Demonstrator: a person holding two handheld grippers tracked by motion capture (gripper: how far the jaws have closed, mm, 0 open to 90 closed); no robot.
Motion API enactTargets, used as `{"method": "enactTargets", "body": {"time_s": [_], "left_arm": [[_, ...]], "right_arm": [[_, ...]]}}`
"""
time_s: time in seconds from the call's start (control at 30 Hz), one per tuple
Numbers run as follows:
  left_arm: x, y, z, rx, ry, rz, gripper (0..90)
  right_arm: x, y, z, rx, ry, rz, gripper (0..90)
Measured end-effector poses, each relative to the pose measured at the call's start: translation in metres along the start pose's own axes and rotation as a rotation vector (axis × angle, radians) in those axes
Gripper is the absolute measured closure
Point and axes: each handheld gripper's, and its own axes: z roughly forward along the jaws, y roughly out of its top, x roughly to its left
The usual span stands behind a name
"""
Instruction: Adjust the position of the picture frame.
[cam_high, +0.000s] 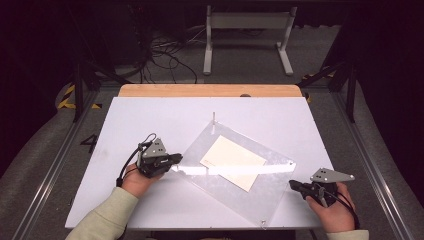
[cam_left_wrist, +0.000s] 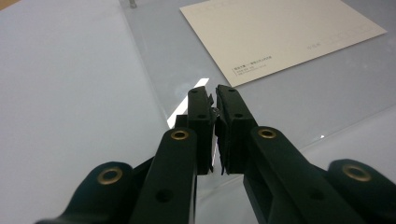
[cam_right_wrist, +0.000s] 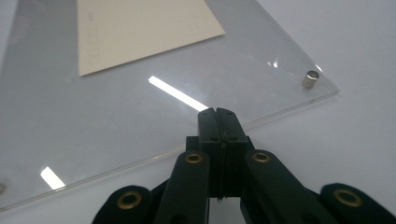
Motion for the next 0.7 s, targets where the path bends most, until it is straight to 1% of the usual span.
{"method": "enactTargets", "body": {"time_s": [0.03, 0.1, 0.13, 0.2, 0.23, 0.27, 0.33, 0.37, 0.4, 0.47, 0.53, 0.6, 0.67, 0.7], "left_arm": [[0.0, -0.001, 0.0, -0.004, -0.003, 0.001, 84.9], [0.001, -0.001, 0.0, -0.011, -0.008, -0.007, 84.9], [0.001, -0.001, 0.0, -0.011, -0.008, -0.007, 84.9], [0.001, -0.002, 0.0, -0.014, -0.004, 0.001, 84.9], [0.001, -0.002, 0.0, -0.017, -0.003, -0.002, 84.8], [0.0, -0.002, 0.0, -0.02, -0.003, -0.004, 84.8], [0.0, -0.003, 0.0, -0.025, -0.001, -0.003, 84.8], [0.0, -0.004, 0.0, -0.028, -0.004, -0.006, 84.8], [0.001, -0.004, 0.0, -0.03, -0.005, -0.008, 84.8], [0.001, -0.004, 0.0, -0.03, -0.004, -0.003, 84.8], [0.001, -0.004, 0.0, -0.032, -0.007, -0.004, 84.8], [0.001, -0.004, 0.0, -0.032, -0.007, -0.002, 84.8], [0.001, -0.004, 0.0, -0.031, -0.004, -0.001, 84.8], [0.0, -0.004, 0.0, -0.032, -0.003, -0.002, 84.8]], "right_arm": [[-0.001, 0.0, 0.001, -0.001, -0.009, -0.001, 90.0], [-0.004, 0.003, 0.004, -0.026, -0.051, 0.005, 90.0], [-0.004, 0.003, 0.004, -0.026, -0.051, 0.005, 90.0], [-0.01, 0.008, 0.007, -0.052, -0.121, 0.01, 88.4], [-0.013, 0.011, 0.009, -0.055, -0.134, 0.015, 86.8], [-0.016, 0.014, 0.012, -0.05, -0.143, 0.016, 85.2], [-0.022, 0.018, 0.019, -0.041, -0.154, 0.02, 84.7], [-0.025, 0.02, 0.023, -0.031, -0.157, 0.02, 84.4], [-0.028, 0.021, 0.027, -0.014, -0.174, 0.021, 82.8], [-0.032, 0.023, 0.034, 0.007, -0.19, 0.015, 78.8], [-0.034, 0.026, 0.038, 0.019, -0.205, 0.001, 78.0], [-0.036, 0.03, 0.04, 0.034, -0.211, -0.002, 78.4], [-0.037, 0.032, 0.042, 0.042, -0.206, -0.003, 82.4], [-0.038, 0.033, 0.043, 0.046, -0.202, -0.001, 82.4]]}}
